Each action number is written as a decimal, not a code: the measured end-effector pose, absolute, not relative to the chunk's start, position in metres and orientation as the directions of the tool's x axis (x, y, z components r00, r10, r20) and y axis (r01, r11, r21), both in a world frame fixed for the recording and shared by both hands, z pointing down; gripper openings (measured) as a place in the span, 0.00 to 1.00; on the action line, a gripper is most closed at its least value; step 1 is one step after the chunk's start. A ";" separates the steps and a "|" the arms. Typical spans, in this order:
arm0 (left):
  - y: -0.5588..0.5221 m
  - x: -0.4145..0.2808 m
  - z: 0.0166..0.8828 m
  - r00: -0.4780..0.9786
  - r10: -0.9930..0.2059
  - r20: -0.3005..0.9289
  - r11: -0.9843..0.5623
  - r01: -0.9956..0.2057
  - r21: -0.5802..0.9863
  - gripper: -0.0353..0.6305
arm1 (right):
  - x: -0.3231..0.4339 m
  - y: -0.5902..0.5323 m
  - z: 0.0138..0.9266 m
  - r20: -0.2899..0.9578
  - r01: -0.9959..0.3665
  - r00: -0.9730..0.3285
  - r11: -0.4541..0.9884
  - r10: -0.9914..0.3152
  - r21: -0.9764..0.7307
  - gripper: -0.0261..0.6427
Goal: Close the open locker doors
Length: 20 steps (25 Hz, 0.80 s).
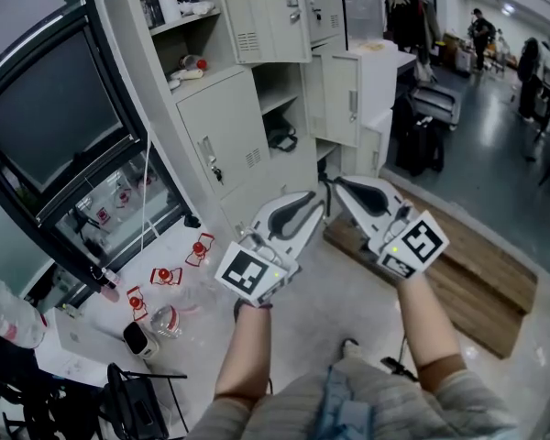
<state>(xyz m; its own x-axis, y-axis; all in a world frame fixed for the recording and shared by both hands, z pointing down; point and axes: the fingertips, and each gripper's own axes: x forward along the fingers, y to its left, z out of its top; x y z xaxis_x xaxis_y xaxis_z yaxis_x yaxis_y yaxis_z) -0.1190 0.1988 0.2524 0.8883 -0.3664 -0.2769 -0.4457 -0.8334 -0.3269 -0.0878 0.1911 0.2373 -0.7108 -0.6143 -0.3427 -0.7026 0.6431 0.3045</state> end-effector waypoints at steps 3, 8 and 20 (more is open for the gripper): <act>0.185 -0.115 0.248 0.887 -0.376 -0.270 -0.825 -0.453 -0.340 0.15 | -0.090 0.178 0.231 -0.337 -0.688 -0.725 0.652 -0.601 0.317 0.04; 0.150 -0.108 0.238 0.888 -0.377 -0.263 -0.815 -0.453 -0.362 0.15 | -0.093 0.145 0.225 -0.335 -0.664 -0.747 0.671 -0.574 0.330 0.04; 0.039 -0.089 0.199 0.885 -0.387 -0.259 -0.785 -0.463 -0.412 0.15 | -0.067 0.036 0.170 -0.340 -0.623 -0.781 0.685 -0.523 0.378 0.04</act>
<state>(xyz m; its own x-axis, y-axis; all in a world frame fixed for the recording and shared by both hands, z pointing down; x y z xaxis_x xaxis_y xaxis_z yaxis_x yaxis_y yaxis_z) -0.0885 0.0391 0.1994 0.8852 -0.3865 -0.2589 -0.4632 -0.7847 -0.4119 -0.0670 0.0361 0.1695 -0.7813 -0.5232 -0.3403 -0.6232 0.6847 0.3780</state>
